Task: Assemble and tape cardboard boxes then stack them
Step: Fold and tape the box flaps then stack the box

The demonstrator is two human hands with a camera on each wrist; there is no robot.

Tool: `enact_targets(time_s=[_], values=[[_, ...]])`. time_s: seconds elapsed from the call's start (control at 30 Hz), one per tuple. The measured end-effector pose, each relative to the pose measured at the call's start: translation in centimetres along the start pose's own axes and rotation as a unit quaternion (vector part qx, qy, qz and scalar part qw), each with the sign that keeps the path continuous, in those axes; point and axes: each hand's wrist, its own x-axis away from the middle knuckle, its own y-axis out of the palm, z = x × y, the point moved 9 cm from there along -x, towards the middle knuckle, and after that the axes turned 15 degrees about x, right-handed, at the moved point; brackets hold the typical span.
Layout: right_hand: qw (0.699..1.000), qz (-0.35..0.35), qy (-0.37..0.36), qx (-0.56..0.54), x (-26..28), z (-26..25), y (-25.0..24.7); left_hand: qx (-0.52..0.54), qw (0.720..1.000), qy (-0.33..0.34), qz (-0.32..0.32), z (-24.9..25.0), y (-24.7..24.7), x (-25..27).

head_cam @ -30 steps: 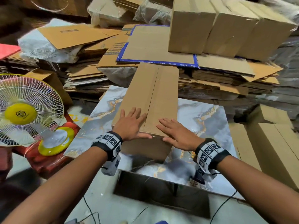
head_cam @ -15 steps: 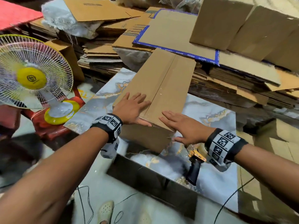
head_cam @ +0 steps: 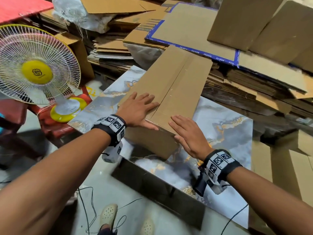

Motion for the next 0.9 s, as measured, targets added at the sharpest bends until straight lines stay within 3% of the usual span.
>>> enact_targets(time_s=[0.1,0.27,0.4,0.57,0.73,0.9], values=[[0.999,0.020,-0.007,0.048,-0.20,-0.16,0.13,0.003,1.000,0.001,-0.002,-0.06,-0.01,0.02],[0.997,-0.035,-0.046,0.045,-0.01,0.14,0.69,-0.008,1.000,0.011,0.013,0.04,-0.13,0.06],[0.999,-0.047,-0.017,0.003,0.17,0.27,0.46,-0.007,1.000,0.010,0.010,0.01,-0.08,0.01],[0.999,-0.013,-0.021,0.047,-0.23,0.02,0.34,0.002,1.000,0.008,0.017,-0.13,-0.08,0.02],[0.997,-0.051,-0.042,0.046,-0.04,0.03,0.22,0.010,1.000,0.012,0.022,0.08,-0.13,0.05],[1.000,-0.028,0.002,-0.011,-0.06,0.12,-0.13,0.010,1.000,0.004,0.015,-0.02,-0.18,0.09]])
